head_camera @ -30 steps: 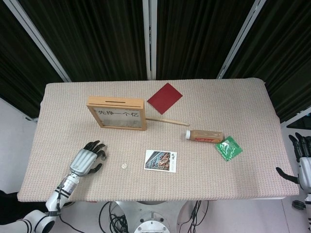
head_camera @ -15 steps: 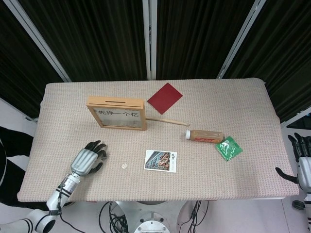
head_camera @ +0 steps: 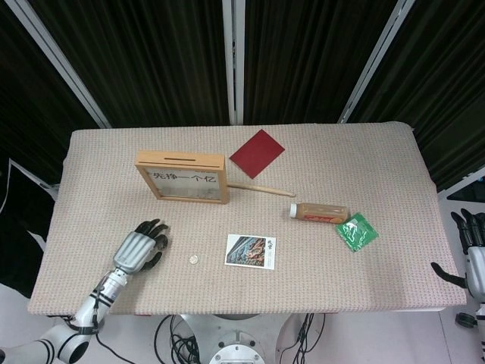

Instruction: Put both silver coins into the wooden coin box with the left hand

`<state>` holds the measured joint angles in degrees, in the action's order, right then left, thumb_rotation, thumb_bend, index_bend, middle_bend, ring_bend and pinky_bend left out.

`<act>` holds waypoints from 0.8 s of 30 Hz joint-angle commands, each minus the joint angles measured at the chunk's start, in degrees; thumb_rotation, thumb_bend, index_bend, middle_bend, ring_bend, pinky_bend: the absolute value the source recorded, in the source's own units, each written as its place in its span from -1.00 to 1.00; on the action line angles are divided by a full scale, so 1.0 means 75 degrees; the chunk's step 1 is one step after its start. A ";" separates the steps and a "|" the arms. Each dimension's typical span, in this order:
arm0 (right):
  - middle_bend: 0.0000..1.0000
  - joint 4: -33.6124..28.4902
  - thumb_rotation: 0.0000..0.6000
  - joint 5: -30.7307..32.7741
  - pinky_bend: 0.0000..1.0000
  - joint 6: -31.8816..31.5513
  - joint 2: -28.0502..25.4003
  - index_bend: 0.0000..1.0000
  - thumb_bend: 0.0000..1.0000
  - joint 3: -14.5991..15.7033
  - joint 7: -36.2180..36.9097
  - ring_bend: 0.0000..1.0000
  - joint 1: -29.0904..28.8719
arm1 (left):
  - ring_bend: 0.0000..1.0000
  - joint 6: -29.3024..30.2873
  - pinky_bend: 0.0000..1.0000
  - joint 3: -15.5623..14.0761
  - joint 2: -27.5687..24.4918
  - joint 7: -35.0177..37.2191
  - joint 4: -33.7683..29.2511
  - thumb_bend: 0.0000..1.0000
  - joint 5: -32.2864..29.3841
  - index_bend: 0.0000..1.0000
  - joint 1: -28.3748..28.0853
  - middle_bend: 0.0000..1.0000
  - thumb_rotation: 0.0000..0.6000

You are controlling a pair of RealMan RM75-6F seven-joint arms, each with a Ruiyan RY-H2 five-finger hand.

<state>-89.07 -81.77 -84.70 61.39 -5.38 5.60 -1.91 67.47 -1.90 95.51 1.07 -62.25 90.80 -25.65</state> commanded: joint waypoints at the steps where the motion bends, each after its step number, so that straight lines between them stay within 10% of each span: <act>1: -1.00 0.0017 1.00 0.0013 -1.00 0.0008 0.0005 -1.00 -0.82 -0.0002 0.0014 -1.00 0.0002 | -0.86 -0.0013 -0.66 0.0009 0.0023 0.0024 0.0028 -0.38 -0.0004 -0.13 -0.0023 -0.65 1.00; 24: -1.00 0.0017 1.00 0.0065 -1.00 0.0070 0.0019 -1.00 -0.82 -0.0008 -0.0047 -1.00 -0.0008 | -0.86 0.0515 -0.66 0.0193 0.0430 0.0339 0.0741 -0.35 0.0078 -0.05 -0.0076 -0.57 1.00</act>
<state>-88.94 -81.28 -84.17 61.53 -5.44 5.25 -1.97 71.10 -0.50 98.56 3.44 -56.89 91.31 -26.26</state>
